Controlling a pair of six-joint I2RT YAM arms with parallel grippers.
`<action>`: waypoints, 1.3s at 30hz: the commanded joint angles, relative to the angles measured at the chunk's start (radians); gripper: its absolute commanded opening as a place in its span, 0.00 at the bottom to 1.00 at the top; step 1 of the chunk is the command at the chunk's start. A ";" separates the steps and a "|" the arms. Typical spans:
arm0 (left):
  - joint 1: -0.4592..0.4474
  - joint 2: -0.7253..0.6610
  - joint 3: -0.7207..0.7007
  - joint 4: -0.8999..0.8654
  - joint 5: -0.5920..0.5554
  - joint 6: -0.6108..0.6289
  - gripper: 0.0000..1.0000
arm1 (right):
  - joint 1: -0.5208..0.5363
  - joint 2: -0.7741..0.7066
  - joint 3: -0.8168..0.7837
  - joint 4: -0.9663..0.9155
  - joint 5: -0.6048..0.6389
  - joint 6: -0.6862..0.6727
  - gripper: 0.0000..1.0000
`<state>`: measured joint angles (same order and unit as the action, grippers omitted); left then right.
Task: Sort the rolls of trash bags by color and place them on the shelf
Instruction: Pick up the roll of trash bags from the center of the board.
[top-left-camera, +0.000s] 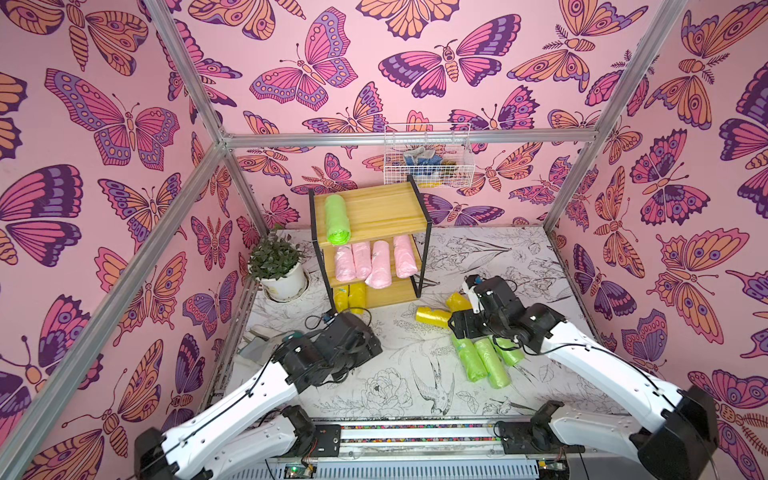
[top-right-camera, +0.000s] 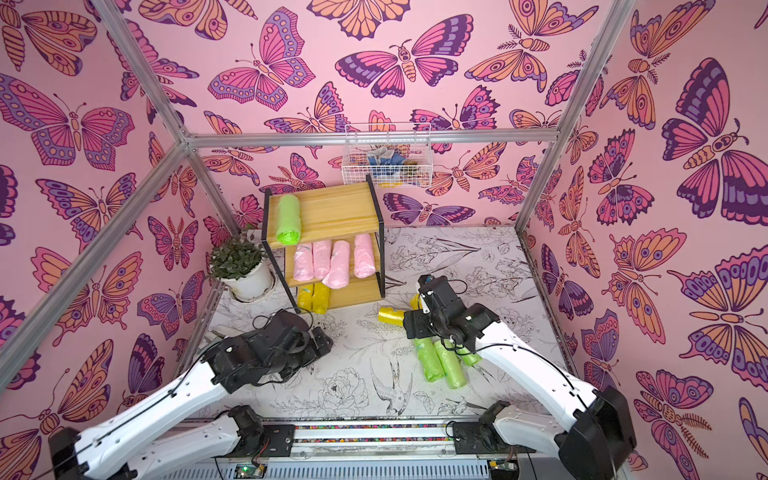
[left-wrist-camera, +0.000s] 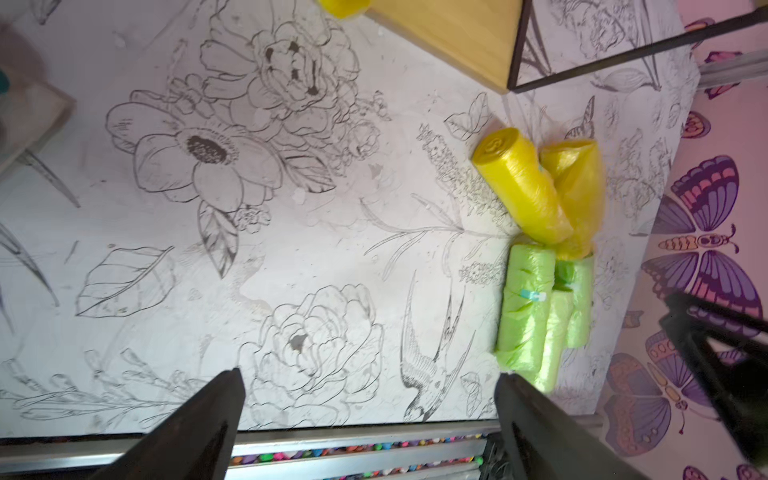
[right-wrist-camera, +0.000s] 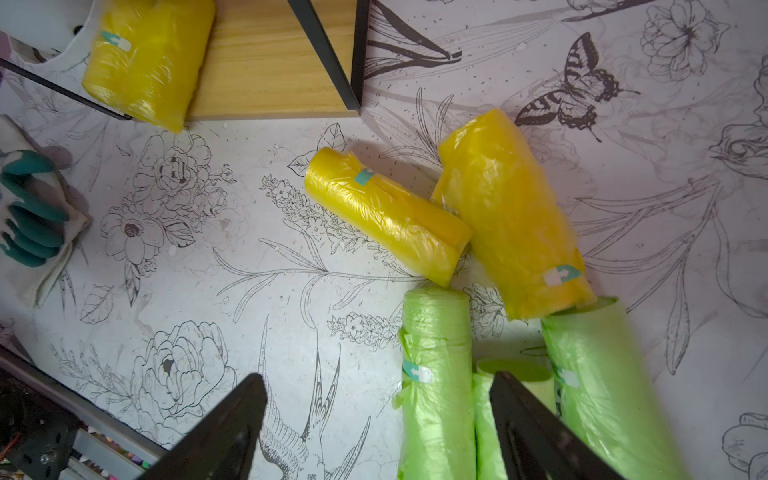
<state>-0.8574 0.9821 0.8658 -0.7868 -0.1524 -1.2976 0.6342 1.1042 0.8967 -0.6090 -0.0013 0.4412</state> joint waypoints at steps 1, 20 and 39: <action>-0.050 0.136 0.111 0.058 -0.192 -0.152 1.00 | -0.004 -0.103 -0.041 0.038 -0.028 0.068 0.88; -0.114 0.869 0.572 0.197 -0.136 -0.314 0.97 | -0.005 -0.408 -0.156 0.029 -0.007 0.128 0.88; -0.084 1.111 0.696 0.178 -0.117 -0.392 0.84 | -0.005 -0.616 -0.224 -0.020 0.006 0.148 0.86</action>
<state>-0.9569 2.0686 1.5398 -0.5751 -0.2741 -1.6669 0.6342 0.5186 0.6842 -0.6094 -0.0154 0.5766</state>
